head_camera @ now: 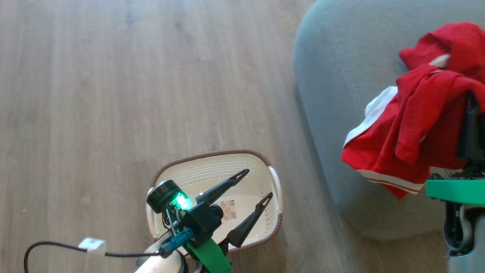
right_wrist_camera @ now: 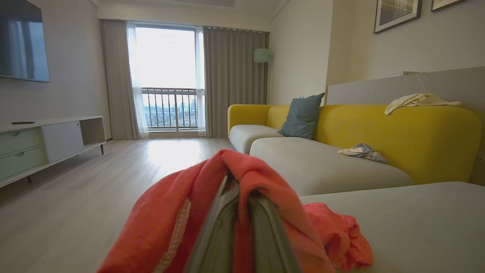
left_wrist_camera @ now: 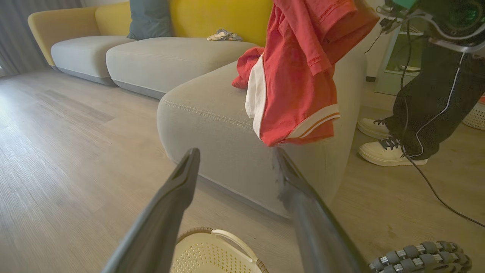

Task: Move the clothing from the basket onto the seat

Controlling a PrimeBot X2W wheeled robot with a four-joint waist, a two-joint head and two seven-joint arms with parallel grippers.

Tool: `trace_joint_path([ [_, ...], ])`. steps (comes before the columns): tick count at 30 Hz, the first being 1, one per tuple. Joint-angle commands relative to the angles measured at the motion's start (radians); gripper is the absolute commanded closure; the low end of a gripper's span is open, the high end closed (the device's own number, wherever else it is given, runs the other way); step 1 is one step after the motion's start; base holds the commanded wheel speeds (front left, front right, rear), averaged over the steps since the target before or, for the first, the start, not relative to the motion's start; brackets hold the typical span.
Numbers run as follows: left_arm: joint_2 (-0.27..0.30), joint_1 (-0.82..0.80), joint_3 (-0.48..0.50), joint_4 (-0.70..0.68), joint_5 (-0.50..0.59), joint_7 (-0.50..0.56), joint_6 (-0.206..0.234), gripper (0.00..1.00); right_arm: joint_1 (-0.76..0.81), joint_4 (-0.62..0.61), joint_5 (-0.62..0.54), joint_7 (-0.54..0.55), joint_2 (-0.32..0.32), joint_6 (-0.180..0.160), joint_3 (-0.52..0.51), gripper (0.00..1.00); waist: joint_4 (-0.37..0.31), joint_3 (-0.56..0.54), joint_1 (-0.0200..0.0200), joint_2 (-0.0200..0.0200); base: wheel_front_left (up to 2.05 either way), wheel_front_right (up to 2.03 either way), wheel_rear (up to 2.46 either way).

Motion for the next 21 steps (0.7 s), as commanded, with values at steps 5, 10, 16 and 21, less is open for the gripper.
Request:
trace_joint_path([
  [5,0.029,-0.050,0.031,-0.048,0.011,-0.005,-0.001,0.00,-0.047,-0.085,-0.003,-0.006,-0.004,0.000,0.002,1.00,-0.112,0.033,0.0000,0.0000,0.00,0.00,0.00],
  [10,0.040,-0.061,0.025,-0.055,0.013,-0.005,-0.001,0.00,-0.045,-0.109,0.002,-0.006,-0.004,0.000,-0.012,1.00,-0.165,0.054,0.0000,0.0000,0.00,0.00,0.00],
  [16,0.050,-0.068,0.015,-0.065,0.016,-0.005,-0.001,0.00,-0.037,-0.120,0.016,-0.006,-0.004,0.000,-0.039,1.00,-0.230,0.075,0.0000,0.0000,0.00,0.00,0.00],
  [21,0.054,-0.074,0.005,-0.068,0.019,-0.005,-0.001,0.00,-0.032,-0.122,0.027,-0.006,-0.004,0.000,-0.053,1.00,-0.263,0.088,0.0000,0.0000,0.00,0.00,0.00],
])
